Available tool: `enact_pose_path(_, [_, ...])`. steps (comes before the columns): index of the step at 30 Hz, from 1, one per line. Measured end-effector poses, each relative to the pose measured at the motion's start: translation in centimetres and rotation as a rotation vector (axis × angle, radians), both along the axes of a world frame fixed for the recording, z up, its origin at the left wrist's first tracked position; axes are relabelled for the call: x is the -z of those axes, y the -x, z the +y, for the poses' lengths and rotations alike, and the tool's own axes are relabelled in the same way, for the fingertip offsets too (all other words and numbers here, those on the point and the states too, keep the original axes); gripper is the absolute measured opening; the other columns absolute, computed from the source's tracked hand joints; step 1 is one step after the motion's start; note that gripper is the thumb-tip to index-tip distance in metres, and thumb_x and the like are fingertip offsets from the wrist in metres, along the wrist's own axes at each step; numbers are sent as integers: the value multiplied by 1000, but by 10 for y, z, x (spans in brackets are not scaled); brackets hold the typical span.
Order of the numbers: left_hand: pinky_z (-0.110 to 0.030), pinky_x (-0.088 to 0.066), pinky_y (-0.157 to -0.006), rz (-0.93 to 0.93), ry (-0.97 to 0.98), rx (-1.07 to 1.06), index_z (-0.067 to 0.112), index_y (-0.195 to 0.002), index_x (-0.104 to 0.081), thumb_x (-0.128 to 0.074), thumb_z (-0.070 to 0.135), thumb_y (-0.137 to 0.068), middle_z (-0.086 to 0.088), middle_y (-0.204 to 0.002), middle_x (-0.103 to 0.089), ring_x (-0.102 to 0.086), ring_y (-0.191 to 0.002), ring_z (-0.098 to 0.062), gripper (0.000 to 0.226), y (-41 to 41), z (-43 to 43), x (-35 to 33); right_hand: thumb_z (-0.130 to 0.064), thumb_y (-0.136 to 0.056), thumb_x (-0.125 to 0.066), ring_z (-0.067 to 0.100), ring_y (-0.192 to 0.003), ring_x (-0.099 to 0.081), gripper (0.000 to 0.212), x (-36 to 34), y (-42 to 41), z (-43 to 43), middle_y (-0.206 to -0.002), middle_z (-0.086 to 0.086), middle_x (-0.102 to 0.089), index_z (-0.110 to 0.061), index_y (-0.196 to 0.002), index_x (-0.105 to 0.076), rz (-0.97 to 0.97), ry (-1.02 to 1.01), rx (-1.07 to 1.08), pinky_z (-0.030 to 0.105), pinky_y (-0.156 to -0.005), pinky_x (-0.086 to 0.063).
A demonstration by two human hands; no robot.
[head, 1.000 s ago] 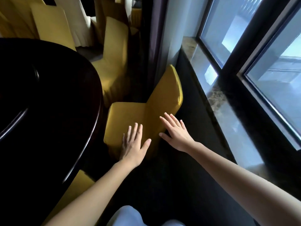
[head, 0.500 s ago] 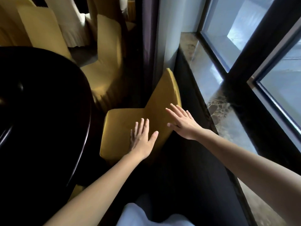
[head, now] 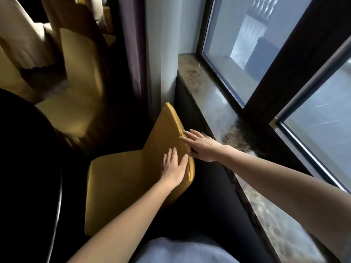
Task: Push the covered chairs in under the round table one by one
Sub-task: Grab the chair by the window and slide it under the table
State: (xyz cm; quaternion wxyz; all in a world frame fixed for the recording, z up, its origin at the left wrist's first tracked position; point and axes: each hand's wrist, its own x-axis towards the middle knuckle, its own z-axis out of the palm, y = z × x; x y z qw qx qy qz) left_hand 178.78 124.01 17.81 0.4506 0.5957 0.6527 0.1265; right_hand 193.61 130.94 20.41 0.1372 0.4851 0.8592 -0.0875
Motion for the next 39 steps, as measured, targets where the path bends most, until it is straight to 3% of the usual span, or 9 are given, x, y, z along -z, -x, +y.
enact_pose_path(4, [-48, -13, -117, -121, 192, -98, 27, -150, -2, -22, 64, -90, -2, -160, -2, -8, -146, -29, 73, -7, 31, 6, -44, -88, -59, 29, -148, -1, 81, -3, 7, 48, -161, 3, -8, -32, -151, -10, -69, 19, -146, 53, -117, -19])
enact_pose_path(8, [-49, -15, -115, -214, 296, -170, 28, -150, -1, -25, 65, -89, -3, -160, -5, -11, -145, -30, 75, -13, 60, 6, -43, -80, -70, 27, -148, -4, 87, -11, 20, 104, -160, 3, -11, -29, -150, -20, -175, 108, -304, 50, -116, -25])
enact_pose_path(11, [-48, -16, -115, -291, 357, -237, 27, -150, 2, -33, 67, -87, -3, -160, -3, -11, -145, -29, 82, -24, 78, 7, -44, -76, -73, 26, -148, -1, 86, -14, 24, 144, -161, 1, -9, -32, -147, -27, -260, 88, -418, 53, -116, -22])
enact_pose_path(16, [-45, -20, -114, -343, 465, -368, 25, -149, 7, -47, 64, -83, -5, -159, -6, -14, -144, -30, 94, -33, 89, 19, -67, -68, -67, 24, -148, 2, 87, -8, 40, 183, -159, 1, -14, -36, -143, -35, -309, 75, -614, 55, -116, -10])
enact_pose_path(23, [-44, -19, -115, -349, 348, -456, 31, -149, 6, -46, 57, -88, -3, -159, -9, -16, -144, -27, 83, -39, 78, 28, -83, -57, -59, 25, -147, -6, 95, 3, 51, 206, -154, 1, -28, -37, -138, -42, -290, 98, -764, 57, -116, -8])
enact_pose_path(30, [-42, -19, -114, -370, 314, -473, 33, -148, 5, -42, 55, -91, -4, -159, -9, -17, -143, -27, 77, -39, 70, 31, -83, -54, -61, 27, -145, -10, 96, 5, 50, 204, -149, 0, -33, -35, -136, -44, -262, 148, -743, 64, -112, -14])
enact_pose_path(39, [-48, -6, -116, -131, 305, -370, 31, -149, 2, -31, 57, -94, -2, -159, -8, -5, -145, -31, 69, -28, 43, 21, -80, -50, -65, 24, -138, -24, 91, 9, 59, 181, -136, -2, -46, -31, -126, -53, -209, 230, -727, 73, -108, -7])
